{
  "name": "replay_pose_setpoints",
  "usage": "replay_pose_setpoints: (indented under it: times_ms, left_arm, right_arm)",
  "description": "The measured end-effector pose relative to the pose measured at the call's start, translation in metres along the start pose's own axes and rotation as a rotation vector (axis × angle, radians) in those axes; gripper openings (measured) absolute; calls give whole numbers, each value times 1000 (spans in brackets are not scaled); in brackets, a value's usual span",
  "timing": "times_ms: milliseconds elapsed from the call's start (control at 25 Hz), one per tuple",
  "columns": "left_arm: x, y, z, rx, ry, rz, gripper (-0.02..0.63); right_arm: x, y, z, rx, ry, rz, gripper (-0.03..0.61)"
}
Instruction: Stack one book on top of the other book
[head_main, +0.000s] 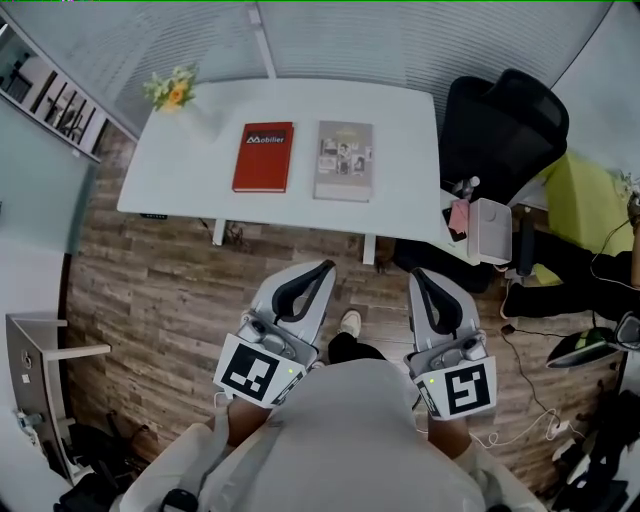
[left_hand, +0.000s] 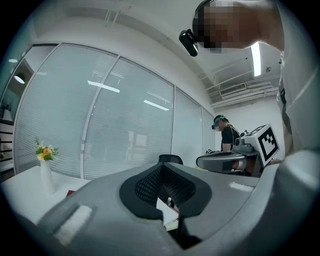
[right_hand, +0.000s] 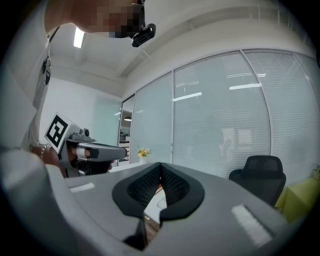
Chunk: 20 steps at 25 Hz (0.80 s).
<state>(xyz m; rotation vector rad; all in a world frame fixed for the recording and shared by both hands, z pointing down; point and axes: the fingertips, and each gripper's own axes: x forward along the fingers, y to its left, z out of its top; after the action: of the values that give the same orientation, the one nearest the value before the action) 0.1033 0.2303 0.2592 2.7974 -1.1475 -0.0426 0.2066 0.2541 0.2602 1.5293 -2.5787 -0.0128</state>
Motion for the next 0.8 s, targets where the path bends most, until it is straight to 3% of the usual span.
replay_pose_setpoints:
  times_ms: [320,800]
  left_arm:
    - [41,6,10,20,-10,21,5]
    - [57,28,-1,-4,5,49,5]
  right_arm:
    - [22,-39,-2,0,-7,27,6]
    - [46,-49,-8,3,10,51,5]
